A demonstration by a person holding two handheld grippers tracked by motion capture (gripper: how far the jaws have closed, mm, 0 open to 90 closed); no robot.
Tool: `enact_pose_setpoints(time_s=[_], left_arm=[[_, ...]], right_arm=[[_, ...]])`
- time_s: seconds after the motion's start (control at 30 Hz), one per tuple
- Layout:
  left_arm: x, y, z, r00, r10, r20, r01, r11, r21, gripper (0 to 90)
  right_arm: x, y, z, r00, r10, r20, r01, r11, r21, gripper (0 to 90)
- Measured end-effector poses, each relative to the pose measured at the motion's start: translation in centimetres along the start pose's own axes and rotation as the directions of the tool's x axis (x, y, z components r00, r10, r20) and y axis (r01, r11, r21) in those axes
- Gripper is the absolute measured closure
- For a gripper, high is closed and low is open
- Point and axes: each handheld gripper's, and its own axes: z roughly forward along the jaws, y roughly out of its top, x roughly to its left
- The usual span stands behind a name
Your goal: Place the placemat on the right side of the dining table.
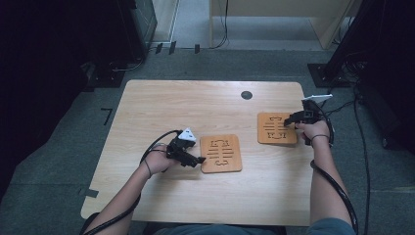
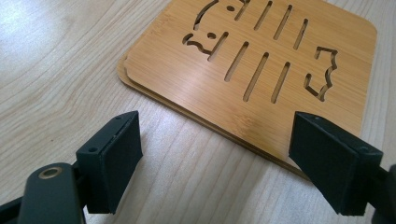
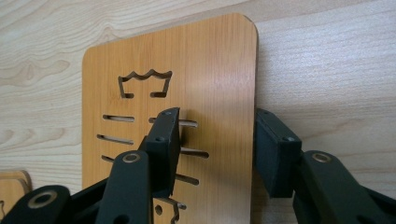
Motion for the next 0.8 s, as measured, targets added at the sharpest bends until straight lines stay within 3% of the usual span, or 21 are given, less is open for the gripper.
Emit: enact_pose_setpoints(time_s=[0.17, 0.8], left_arm=[[0.12, -0.06, -0.02, 1.0, -0.004, -0.004, 0.004, 1.0, 0.001, 16.4], [0.48, -0.21, 0.08, 0.9998, -0.017, -0.014, 0.017, 0.9998, 0.006, 16.3]], right_arm=[[-0.06, -0.14, 0.29, 0.9995, -0.021, 0.023, 0.021, 1.0, 0.01, 54.3], [0.86, -0.74, 0.35, 0.9961, -0.088, 0.004, 0.088, 0.996, -0.014, 46.7]])
